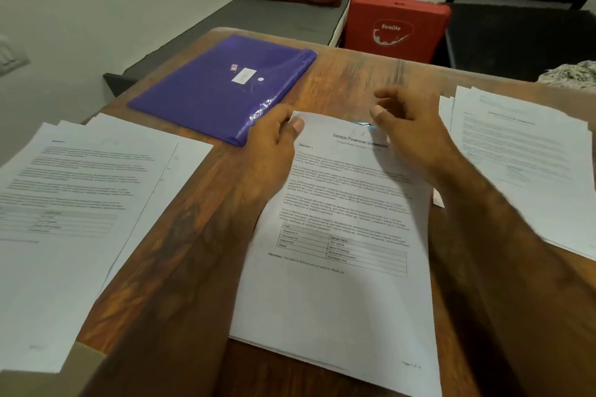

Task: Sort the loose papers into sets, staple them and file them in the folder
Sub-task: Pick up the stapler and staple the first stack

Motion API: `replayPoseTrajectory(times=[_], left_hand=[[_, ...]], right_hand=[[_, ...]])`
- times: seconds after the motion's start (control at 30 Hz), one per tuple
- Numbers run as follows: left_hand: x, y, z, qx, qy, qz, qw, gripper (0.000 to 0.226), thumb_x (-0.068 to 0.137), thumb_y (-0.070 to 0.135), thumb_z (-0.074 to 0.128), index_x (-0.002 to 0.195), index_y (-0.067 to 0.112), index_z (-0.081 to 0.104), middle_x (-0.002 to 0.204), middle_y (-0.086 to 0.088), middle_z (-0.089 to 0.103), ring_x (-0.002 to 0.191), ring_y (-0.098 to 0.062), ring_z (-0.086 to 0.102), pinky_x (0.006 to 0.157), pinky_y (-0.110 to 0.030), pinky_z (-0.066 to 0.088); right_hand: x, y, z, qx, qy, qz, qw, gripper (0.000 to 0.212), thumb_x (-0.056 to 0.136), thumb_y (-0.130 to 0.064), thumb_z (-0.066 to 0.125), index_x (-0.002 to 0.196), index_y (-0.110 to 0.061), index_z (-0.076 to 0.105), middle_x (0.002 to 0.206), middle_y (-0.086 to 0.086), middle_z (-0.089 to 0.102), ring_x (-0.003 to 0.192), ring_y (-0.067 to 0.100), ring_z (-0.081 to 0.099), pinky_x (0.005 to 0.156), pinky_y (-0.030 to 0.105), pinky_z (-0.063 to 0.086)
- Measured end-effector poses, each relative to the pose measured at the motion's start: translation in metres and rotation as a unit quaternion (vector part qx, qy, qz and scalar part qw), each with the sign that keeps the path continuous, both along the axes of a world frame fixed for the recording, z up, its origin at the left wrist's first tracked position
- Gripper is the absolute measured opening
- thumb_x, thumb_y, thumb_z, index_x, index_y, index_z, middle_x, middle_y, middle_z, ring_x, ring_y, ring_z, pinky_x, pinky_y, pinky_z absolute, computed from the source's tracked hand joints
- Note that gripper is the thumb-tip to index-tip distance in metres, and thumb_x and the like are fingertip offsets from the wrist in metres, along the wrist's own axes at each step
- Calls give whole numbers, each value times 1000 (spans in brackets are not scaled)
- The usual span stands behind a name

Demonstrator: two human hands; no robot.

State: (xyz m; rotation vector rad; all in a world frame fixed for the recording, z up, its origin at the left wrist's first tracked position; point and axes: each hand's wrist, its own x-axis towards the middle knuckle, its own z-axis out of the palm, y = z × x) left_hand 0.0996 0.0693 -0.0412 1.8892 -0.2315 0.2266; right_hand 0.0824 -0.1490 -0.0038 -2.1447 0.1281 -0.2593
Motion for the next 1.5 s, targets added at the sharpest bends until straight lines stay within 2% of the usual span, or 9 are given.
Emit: replayPoseTrajectory(times=[0.17,0.3,0.5,0.67,0.77,0.9,1.1,1.33,1.5], left_hand=[[-9,11,10,-88,28,26,995,18,108,27,53,110,12,62,93,-2,75,84,-18,76,66,-27,61],[-12,17,21,-116,60,88,988,17,106,35,55,111,19,61,92,10,73,79,-4,75,59,-16,56],[-5,33,56,-113,27,142,983,13,106,28,55,106,19,64,89,11,71,72,-1,71,57,-11,53],[-14,44,75,-76,200,95,972,30,102,45,59,102,17,69,86,0,76,72,-16,74,56,-24,56],[-24,58,75,-43,276,-16,960,17,101,32,64,105,17,70,93,0,80,78,-18,78,62,-31,59],[-7,75,68,-18,255,-2,967,10,102,22,62,110,17,67,103,2,75,87,-16,75,64,-28,58],[44,95,63,15,198,37,979,7,104,19,59,111,18,62,100,7,68,87,-10,68,65,-23,51],[129,120,53,133,133,99,977,22,102,26,63,121,15,64,110,3,64,92,-14,61,68,-22,44],[155,131,27,297,94,143,940,24,100,36,63,116,18,65,113,-2,68,97,-20,61,82,-38,53]], right_hand=[[-54,-6,16,122,37,-76,989,64,94,-42,74,148,-35,40,138,-12,55,110,12,60,81,33,50],[-92,4,5,281,136,28,950,30,98,-24,71,127,-27,65,113,-9,78,95,17,78,85,40,64],[-113,18,-5,359,156,83,916,27,102,-10,63,126,-20,68,119,-1,78,103,25,77,91,45,59],[-96,31,-3,378,119,2,918,23,100,-13,67,121,-20,70,109,-2,80,94,24,79,79,42,63],[-74,39,6,395,100,-17,913,26,99,-15,69,125,-22,69,113,-1,79,97,28,78,88,53,62],[-40,53,12,407,95,-8,908,24,101,-19,67,124,-22,69,114,0,79,99,28,78,88,51,62],[-9,69,15,327,182,33,927,31,98,-5,64,126,-20,64,112,3,77,99,26,74,55,31,59],[64,103,19,285,160,30,945,36,98,-3,67,131,-18,61,122,1,73,97,25,73,59,30,60],[86,117,9,150,166,41,974,24,101,-21,67,124,-20,59,96,3,76,55,18,73,46,26,53]])
